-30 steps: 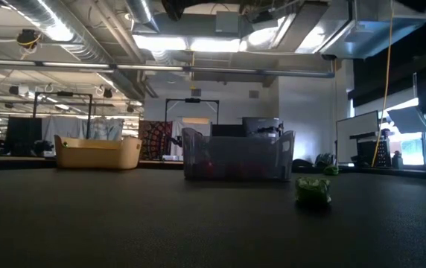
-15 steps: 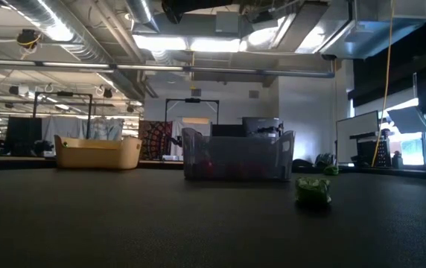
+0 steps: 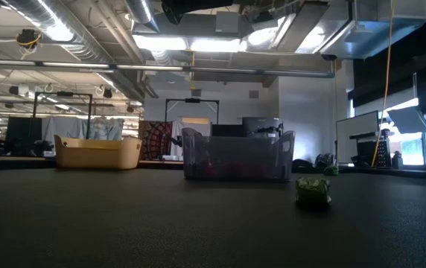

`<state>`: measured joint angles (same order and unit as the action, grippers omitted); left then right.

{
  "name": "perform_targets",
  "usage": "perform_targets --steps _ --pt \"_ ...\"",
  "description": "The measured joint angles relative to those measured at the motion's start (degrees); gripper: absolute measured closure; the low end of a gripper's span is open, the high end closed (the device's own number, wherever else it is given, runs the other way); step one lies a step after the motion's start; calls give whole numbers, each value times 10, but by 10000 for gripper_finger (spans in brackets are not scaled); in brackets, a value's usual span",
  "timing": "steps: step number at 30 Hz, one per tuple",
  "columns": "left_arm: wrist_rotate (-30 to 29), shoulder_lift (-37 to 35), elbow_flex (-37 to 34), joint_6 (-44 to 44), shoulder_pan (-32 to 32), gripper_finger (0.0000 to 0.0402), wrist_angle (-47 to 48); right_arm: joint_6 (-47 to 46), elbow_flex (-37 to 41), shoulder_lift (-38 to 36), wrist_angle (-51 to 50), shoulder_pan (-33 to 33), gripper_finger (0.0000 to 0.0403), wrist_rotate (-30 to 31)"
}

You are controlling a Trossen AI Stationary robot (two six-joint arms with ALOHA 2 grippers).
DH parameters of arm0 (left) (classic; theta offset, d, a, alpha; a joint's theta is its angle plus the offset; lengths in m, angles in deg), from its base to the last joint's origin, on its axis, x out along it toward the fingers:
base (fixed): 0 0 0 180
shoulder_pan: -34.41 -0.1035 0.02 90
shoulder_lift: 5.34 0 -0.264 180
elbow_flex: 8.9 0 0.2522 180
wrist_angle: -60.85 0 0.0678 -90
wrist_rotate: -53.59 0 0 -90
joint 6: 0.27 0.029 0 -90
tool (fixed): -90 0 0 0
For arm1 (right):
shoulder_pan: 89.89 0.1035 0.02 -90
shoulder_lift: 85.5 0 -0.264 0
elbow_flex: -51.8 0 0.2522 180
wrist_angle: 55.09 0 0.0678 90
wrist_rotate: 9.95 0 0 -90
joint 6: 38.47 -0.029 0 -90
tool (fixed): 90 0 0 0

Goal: Sort produce into baskets
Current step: Put the green bell pepper into the orange bin

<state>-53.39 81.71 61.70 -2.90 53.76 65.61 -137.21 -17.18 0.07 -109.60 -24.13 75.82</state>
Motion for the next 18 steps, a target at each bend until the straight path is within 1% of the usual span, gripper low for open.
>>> perform_targets --steps 2,5,10,18 --pt "0 0 0 0 0 196 0 0 0 13 -25 -1 393 -16" --pt "0 0 0 0 0 196 0 0 0 33 -53 -1 393 -19" --pt "0 0 0 0 0 196 0 0 0 63 -64 -1 393 -29" --pt "0 1 0 1 0 196 -1 0 0 98 -63 -1 393 -29"
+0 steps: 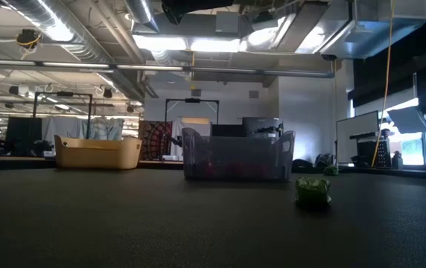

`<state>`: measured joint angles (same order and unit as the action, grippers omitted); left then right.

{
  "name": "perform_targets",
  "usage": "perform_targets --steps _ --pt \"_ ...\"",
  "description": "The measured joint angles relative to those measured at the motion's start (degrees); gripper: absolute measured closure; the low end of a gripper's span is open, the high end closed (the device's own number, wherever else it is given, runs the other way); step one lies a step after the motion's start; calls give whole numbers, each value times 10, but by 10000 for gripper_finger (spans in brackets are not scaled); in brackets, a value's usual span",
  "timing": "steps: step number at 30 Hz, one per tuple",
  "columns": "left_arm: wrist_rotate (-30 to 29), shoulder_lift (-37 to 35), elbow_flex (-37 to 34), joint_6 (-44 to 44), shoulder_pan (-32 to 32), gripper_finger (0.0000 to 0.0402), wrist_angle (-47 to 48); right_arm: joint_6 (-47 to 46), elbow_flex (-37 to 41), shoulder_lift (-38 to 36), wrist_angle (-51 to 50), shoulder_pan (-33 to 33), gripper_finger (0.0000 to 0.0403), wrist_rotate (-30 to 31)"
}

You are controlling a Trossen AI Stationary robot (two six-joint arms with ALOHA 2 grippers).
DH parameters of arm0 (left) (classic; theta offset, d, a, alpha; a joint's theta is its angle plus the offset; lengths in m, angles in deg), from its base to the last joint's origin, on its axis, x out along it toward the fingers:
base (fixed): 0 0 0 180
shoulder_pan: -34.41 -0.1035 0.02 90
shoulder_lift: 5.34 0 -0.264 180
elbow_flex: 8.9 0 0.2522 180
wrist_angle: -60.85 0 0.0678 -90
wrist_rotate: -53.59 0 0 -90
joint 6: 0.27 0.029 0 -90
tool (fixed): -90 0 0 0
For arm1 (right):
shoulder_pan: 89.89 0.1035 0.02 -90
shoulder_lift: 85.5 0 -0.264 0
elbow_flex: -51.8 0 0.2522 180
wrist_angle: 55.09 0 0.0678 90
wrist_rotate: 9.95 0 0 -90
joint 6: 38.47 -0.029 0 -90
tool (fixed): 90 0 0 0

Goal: Sort produce into baskets
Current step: Put the green bell pepper into the orange bin

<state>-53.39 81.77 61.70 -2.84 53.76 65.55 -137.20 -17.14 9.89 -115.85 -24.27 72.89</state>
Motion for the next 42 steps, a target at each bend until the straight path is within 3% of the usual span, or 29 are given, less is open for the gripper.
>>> perform_targets --steps 5,13,18,29,36,42 --pt "0 0 0 -1 0 196 -1 0 0 1 1 0 375 -1" --pt "0 0 0 -3 0 196 -1 1 -2 -3 4 -1 278 -13" --pt "0 0 0 -3 0 196 -1 1 -25 -14 -6 0 245 -17" --pt "0 0 0 10 0 196 -1 14 -103 -90 -84 -19 237 -8" --pt "0 0 0 10 0 196 -1 50 -124 -129 -179 -84 237 73" --pt "0 0 0 10 0 196 -1 124 -124 -129 -265 -145 237 83"
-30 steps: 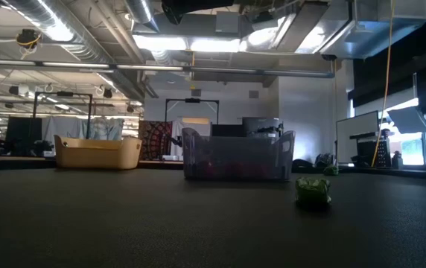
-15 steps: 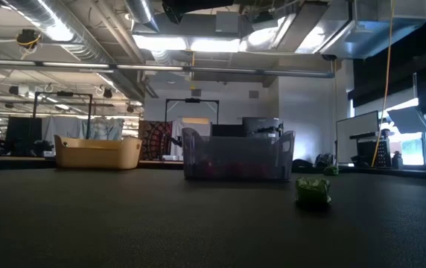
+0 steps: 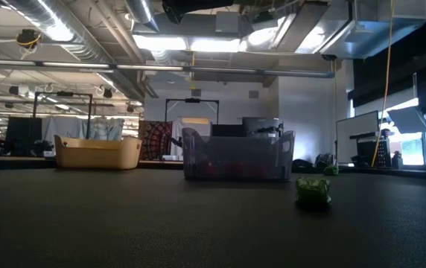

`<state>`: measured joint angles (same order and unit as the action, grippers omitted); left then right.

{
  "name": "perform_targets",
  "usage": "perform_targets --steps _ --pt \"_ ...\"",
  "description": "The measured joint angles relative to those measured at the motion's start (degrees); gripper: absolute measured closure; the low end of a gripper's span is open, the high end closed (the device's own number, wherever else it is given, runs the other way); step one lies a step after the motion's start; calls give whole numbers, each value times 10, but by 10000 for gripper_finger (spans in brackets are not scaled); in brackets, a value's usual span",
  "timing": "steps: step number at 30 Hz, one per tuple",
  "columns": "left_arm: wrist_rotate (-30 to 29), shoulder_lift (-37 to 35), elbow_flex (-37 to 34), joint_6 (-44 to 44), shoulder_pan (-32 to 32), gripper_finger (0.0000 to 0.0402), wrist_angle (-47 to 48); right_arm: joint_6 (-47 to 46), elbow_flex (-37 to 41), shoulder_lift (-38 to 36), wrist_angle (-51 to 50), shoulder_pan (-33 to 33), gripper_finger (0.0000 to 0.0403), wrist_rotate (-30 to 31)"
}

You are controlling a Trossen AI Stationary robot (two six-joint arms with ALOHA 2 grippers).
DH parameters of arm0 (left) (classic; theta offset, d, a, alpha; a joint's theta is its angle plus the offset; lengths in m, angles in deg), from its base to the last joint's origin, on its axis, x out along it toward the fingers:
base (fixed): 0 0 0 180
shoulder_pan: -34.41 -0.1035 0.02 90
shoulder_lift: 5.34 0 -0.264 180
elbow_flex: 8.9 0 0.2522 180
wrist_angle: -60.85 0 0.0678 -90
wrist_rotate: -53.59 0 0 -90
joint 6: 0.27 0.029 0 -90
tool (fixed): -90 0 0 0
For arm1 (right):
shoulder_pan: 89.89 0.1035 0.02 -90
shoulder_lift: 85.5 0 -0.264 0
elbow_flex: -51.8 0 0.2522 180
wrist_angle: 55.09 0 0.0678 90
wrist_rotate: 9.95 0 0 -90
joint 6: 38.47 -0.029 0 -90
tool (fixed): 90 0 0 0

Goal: Sort produce into baskets
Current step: Put the green bell pepper into the orange bin

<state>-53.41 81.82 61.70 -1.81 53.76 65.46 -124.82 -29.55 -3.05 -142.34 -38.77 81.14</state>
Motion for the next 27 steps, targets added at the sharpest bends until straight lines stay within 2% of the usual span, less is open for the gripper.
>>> perform_targets --steps 3,6,10,13,22,27 --pt "0 0 0 0 0 196 0 27 0 1 -59 -29 226 0" --pt "0 0 0 0 0 196 1 44 18 1 -97 -62 195 -5" --pt "0 0 0 0 0 196 6 62 70 1 -103 -100 150 -46" --pt "0 0 0 0 0 196 9 65 116 1 -90 -127 134 -64" --pt "0 0 0 -1 0 196 9 86 210 2 6 -193 144 -97" --pt "0 0 0 0 0 196 9 101 243 2 10 -221 155 -98"
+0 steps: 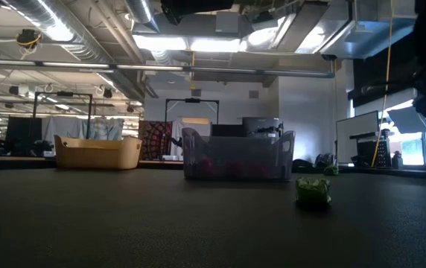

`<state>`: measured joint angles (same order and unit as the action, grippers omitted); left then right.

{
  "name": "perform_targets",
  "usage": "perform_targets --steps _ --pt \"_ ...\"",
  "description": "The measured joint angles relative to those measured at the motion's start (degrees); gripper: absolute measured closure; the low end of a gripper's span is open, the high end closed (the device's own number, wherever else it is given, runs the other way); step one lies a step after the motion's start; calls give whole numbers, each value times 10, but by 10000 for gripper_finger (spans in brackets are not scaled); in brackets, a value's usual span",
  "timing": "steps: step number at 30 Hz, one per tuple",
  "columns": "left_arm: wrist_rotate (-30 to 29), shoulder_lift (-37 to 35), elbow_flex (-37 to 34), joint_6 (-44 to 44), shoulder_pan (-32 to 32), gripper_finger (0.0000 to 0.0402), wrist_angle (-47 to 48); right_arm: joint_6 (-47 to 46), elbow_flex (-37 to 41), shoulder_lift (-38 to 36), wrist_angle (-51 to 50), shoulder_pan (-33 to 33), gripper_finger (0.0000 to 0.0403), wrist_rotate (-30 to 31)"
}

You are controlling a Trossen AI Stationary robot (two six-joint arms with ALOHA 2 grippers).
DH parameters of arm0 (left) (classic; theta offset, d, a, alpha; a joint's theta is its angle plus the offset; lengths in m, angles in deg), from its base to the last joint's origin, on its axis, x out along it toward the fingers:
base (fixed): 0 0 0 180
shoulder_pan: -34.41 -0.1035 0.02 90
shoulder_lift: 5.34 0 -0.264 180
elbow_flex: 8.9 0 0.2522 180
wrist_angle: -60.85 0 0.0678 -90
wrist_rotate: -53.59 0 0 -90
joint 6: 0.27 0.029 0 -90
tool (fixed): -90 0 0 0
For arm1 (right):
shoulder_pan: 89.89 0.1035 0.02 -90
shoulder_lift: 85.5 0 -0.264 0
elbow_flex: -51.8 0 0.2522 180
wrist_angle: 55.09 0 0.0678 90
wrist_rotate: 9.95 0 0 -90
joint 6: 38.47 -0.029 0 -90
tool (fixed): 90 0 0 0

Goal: Sort produce into baskets
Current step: Put the green bell pepper into the orange bin

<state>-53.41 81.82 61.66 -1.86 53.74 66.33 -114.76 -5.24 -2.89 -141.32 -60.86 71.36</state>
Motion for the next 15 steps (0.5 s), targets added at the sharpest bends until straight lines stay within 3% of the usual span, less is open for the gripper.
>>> perform_targets --steps 15 --pt "0 0 0 0 -11 196 4 52 29 23 28 -60 189 -51"
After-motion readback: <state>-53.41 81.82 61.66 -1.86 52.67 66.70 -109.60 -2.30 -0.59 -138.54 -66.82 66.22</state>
